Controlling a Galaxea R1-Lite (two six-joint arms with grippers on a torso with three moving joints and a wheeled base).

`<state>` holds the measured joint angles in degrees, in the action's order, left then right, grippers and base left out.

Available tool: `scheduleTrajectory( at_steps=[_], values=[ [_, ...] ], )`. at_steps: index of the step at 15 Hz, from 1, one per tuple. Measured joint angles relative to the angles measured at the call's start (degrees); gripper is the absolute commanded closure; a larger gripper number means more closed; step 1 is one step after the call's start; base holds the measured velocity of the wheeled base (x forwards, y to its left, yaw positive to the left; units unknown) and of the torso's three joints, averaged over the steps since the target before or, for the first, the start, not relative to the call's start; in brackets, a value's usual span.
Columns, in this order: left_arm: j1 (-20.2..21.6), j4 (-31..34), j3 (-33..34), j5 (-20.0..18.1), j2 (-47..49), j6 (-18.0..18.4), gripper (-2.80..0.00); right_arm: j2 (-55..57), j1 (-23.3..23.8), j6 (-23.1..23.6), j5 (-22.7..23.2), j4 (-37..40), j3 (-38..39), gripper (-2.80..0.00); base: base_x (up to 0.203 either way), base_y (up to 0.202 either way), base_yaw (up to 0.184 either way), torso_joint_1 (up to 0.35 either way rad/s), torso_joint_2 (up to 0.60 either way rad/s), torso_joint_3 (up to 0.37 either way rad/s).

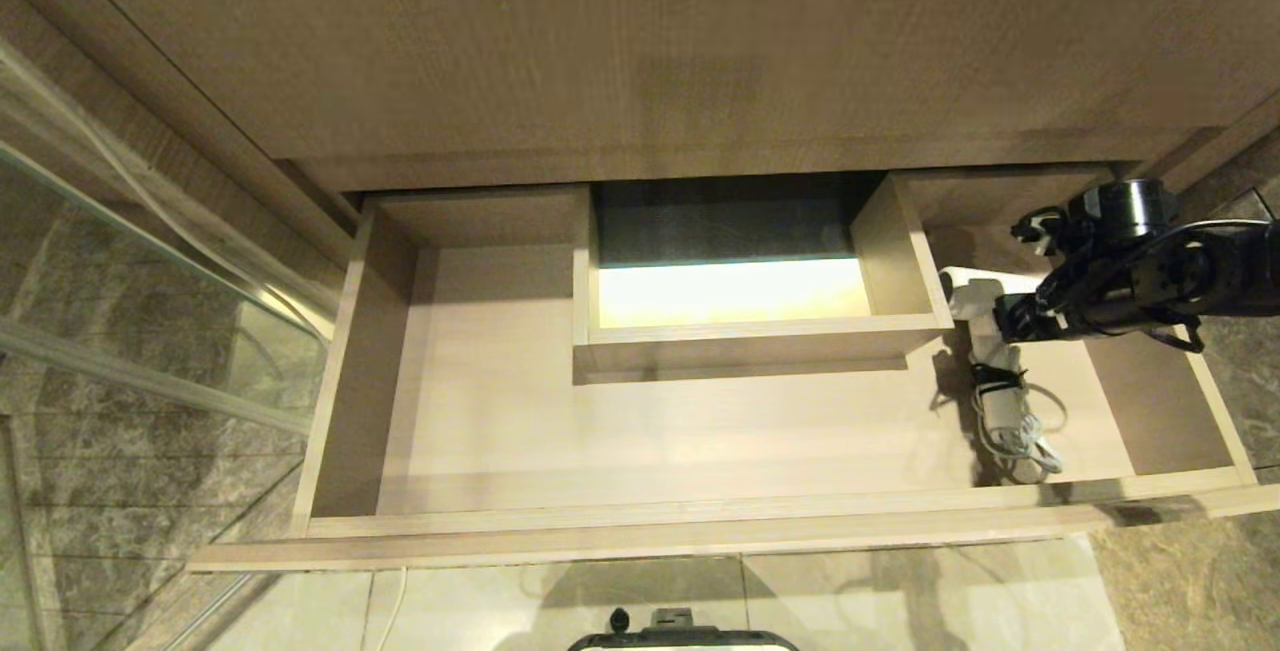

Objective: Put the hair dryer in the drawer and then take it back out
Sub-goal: Take the hairdryer out

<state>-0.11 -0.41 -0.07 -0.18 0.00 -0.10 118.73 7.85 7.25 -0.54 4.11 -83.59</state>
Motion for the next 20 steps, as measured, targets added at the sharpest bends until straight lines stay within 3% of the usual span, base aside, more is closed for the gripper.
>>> scheduleTrajectory(
  at_steps=[10,20],
  values=[
    [0.1,0.0,0.0,0.0,0.0,0.0,0.0,5.8,0.0,-6.2,-0.5,0.1,-2.7,-2.8,0.0,0.0,0.0,0.0,0.0,0.0],
    [0.0,0.0,0.0,0.0,0.0,0.0,0.0,11.0,-0.5,-7.9,-0.2,-0.3,-7.9,-2.8,0.0,0.0,0.0,0.0,0.0,0.0]
  ],
)
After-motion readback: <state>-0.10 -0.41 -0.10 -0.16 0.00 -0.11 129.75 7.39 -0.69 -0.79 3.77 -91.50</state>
